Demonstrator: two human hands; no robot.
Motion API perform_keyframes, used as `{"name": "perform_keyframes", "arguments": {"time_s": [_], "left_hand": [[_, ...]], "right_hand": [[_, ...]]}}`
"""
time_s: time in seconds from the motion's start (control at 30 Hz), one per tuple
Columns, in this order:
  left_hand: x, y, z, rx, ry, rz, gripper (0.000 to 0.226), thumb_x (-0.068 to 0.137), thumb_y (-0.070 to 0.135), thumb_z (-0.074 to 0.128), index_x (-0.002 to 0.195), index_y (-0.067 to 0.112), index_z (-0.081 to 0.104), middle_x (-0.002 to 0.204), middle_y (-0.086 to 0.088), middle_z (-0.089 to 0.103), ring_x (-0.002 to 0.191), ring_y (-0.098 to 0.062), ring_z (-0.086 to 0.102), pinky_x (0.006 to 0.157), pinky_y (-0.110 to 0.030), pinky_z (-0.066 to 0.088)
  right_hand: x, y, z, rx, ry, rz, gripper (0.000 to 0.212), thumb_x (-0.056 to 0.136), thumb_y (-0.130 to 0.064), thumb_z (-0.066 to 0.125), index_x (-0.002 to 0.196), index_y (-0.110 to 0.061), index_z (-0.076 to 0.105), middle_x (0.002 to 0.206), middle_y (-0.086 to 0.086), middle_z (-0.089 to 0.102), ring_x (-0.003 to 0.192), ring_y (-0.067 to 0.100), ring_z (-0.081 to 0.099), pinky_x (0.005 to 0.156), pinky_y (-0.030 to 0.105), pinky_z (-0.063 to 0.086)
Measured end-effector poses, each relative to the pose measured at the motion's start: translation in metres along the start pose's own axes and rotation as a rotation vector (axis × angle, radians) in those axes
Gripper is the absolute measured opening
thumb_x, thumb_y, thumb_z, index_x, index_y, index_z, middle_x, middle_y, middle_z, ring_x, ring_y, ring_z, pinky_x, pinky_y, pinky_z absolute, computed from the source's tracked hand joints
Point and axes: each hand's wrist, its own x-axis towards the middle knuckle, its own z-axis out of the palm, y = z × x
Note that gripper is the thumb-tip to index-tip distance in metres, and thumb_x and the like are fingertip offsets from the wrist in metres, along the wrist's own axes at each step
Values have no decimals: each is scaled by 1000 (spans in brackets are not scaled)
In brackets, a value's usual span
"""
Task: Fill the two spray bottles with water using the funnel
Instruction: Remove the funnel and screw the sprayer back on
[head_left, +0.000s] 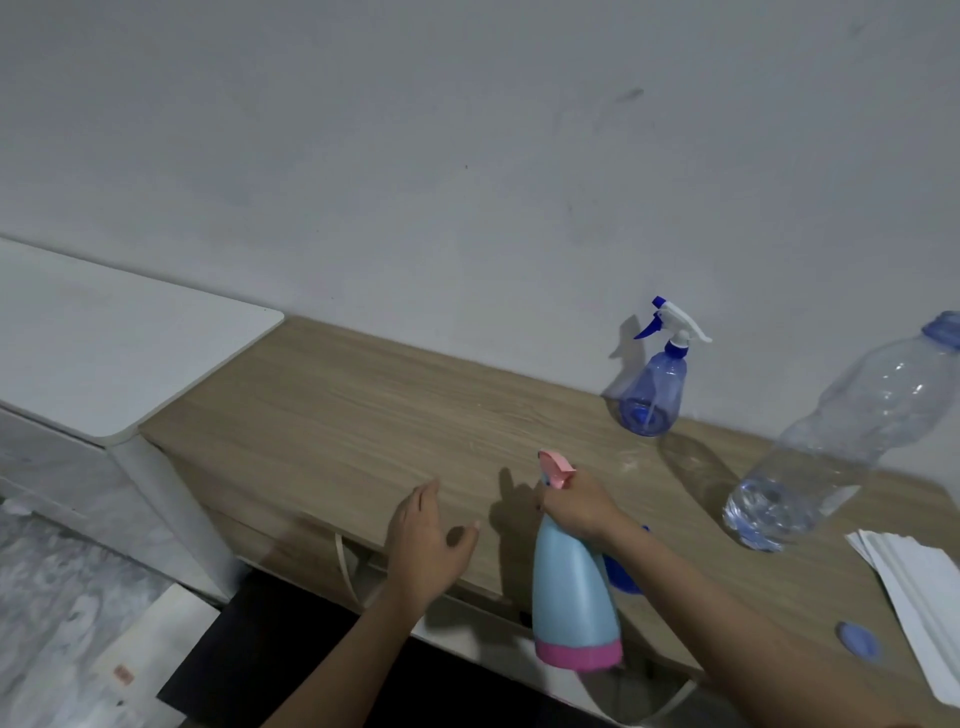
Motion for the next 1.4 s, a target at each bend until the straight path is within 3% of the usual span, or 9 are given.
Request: {"name": "perform_keyframes", "arguments": {"time_s": [0.13, 0.3, 0.37, 0.43, 0.53, 0.67, 0.87, 1.17, 1.4], "left_hand": [[-1, 36, -6, -234, -95, 38, 77, 74, 54, 69, 137, 19, 42, 137, 1, 48, 128, -14, 44, 101, -22, 35], [4, 77, -18, -280, -301, 148, 82, 65, 63, 70, 135, 32, 41, 129, 14, 51, 107, 5, 52, 80, -10, 44], [9, 92, -16, -428, -378, 161, 69, 71, 43, 78, 129, 28, 44, 120, 16, 54, 97, 9, 54, 68, -3, 45], [16, 101, -9, -550, -370, 161, 68, 69, 35, 81, 126, 30, 45, 118, 13, 57, 104, 1, 58, 75, -12, 52], [30, 105, 3, -590, -287, 148, 74, 62, 41, 84, 124, 31, 46, 118, 12, 58, 107, -2, 58, 83, -25, 55], [54, 115, 15, -549, -184, 78, 74, 55, 38, 86, 116, 32, 46, 112, 14, 58, 102, -3, 57, 77, -21, 53], [112, 133, 26, -333, -184, 82, 69, 70, 32, 80, 127, 22, 43, 114, 8, 56, 98, -9, 55, 53, -7, 36], [208, 148, 70, -115, -180, 198, 48, 85, 25, 65, 128, 18, 44, 125, -2, 58, 110, -23, 58, 78, -27, 44], [237, 149, 102, -122, -144, 227, 55, 77, 32, 72, 125, 20, 47, 119, -3, 61, 106, -23, 60, 85, -42, 54]], "right_hand": [[12, -23, -18, 43, 119, -107, 11, 83, -20, 60, 85, -9, 59, 70, 4, 57, 63, 17, 52, 62, 31, 43], [29, -55, -41, 134, 290, -248, 32, 81, -26, 60, 102, -3, 53, 88, 17, 64, 81, 36, 66, 78, 52, 54], [35, -64, -49, 137, 342, -314, 31, 87, -27, 61, 106, -4, 52, 87, 10, 61, 83, 26, 64, 79, 42, 52], [39, -71, -54, 174, 376, -403, 28, 89, -27, 61, 110, -11, 50, 81, -4, 56, 77, 9, 60, 74, 27, 48], [47, -75, -55, 346, 436, -521, 33, 87, -31, 66, 112, -23, 47, 86, -3, 63, 74, 12, 65, 66, 31, 57], [61, -78, -58, 313, 728, -749, 13, 85, -27, 72, 90, -20, 61, 82, -8, 65, 72, 12, 63, 57, 30, 53], [106, -78, -84, 255, 611, -579, 24, 80, -43, 74, 85, -21, 71, 63, -4, 70, 66, 12, 67, 65, 40, 55], [183, -52, -109, -19, 485, -494, 13, 78, -16, 76, 88, -18, 68, 81, -4, 72, 72, 14, 68, 70, 44, 58], [213, -40, -121, -76, 503, -465, 10, 85, -15, 69, 92, -15, 62, 85, -1, 69, 68, 10, 61, 62, 27, 51]]}}
